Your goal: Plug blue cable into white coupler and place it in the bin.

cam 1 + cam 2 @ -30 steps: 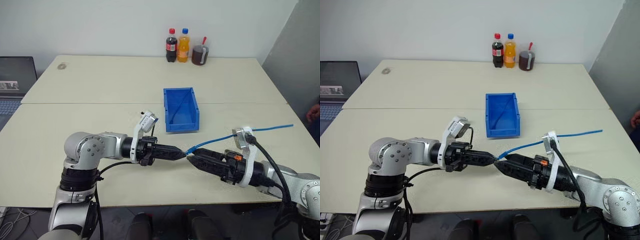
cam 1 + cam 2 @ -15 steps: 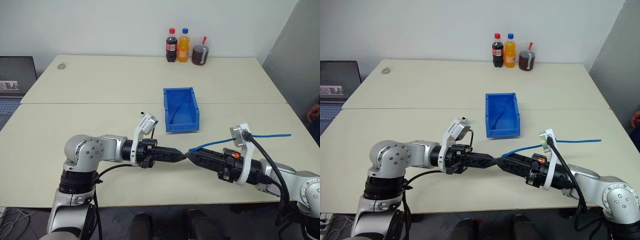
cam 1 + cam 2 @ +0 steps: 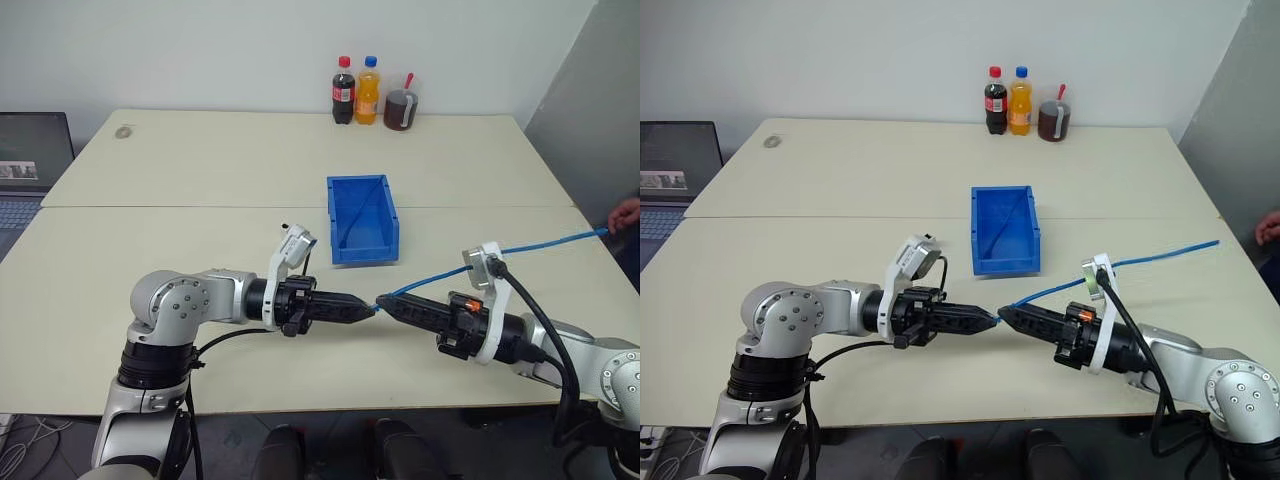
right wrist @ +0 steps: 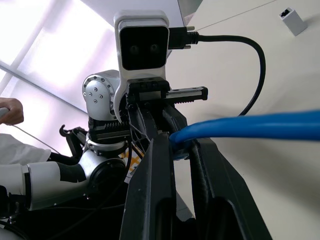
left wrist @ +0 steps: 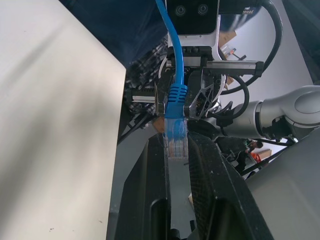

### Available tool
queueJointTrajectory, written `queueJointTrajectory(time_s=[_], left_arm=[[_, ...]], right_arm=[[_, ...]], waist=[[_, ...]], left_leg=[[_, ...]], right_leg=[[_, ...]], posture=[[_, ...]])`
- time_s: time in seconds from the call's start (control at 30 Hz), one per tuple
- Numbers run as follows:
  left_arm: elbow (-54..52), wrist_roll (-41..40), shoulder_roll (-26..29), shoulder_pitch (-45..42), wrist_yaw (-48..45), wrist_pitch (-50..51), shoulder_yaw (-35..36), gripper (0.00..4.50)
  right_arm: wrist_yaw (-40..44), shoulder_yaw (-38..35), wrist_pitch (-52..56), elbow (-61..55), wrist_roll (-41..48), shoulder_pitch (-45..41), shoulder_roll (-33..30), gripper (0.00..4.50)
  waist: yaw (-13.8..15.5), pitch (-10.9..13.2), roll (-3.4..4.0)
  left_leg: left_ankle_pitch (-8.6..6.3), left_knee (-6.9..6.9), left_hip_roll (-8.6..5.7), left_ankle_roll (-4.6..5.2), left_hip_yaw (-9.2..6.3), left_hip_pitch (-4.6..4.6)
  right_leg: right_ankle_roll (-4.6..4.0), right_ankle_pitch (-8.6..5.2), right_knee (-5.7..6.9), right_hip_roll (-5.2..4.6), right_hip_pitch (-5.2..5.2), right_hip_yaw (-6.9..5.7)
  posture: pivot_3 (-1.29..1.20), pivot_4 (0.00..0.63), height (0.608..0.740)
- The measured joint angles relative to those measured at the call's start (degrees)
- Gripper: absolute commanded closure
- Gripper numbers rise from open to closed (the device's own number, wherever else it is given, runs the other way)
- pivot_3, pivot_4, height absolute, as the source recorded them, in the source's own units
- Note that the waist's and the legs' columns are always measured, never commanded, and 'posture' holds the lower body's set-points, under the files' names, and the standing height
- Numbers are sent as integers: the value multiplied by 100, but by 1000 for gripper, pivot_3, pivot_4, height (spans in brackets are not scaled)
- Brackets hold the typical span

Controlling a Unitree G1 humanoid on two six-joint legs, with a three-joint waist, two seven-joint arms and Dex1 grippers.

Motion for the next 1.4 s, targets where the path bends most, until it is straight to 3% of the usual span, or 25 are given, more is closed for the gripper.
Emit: queueJointTrajectory(time_s=[0.3, 0.43, 0.57, 0.8, 0.93, 1.13, 1.4], left_arm=[[-192, 46, 565, 15, -325, -426, -205, 1608], [-212, 902, 1151, 180, -596, -1560, -556, 867], [200, 2051, 1344, 596, -374, -2910, -696, 19], [1717, 3934, 776, 814, 1110, -5273, -698, 19], [3100, 4608, 97, 222, 1741, -6396, -766, 19], [4968, 5081, -290, -757, 1944, -7583, -755, 19], [6265, 5237, -399, -1330, 1938, -8337, -631, 19]], right_arm=[[92, 122, -8, 145, -335, -131, -1, 4378], [217, 121, -8, 366, -704, -134, 0, 4378], [349, 104, -9, 419, -989, -106, 6, 4378], [504, 70, -14, 587, -1354, -122, 82, 4378], [571, 69, -10, 643, -1544, -235, 172, 4378], [574, -29, 4, 648, -1577, -294, 143, 4378], [366, -264, 5, 397, -1512, -14, 46, 4378]], waist=[[7, 0, 0], [12, 0, 1], [36, 0, 2], [119, 0, 1], [170, 0, -1], [161, -2, -4], [105, -5, -6]], left_leg=[[0, -1, 1, 0, 0, 0], [0, -4, 1, 0, 6, 2], [0, -8, 3, 0, 8, 1], [0, 1, 5, 0, 4, -11], [0, 10, -9, 0, 8, -24], [0, 8, -17, 1, 8, -29], [3, 10, -18, 5, 6, -24]], right_leg=[[-1, 0, 0, 0, -1, 0], [-1, 0, -3, 0, -3, 5], [-2, 0, -6, -2, -5, 7], [1, 4, -8, -12, -6, 6], [18, 14, -14, -19, -8, 0], [20, 15, -16, -21, -10, 0], [27, 20, -9, -20, -6, -1]], posture=[[0, 150, 740], [0, 150, 740], [0, 150, 740], [0, 150, 740], [0, 150, 740], [0, 150, 740], [0, 150, 740]])
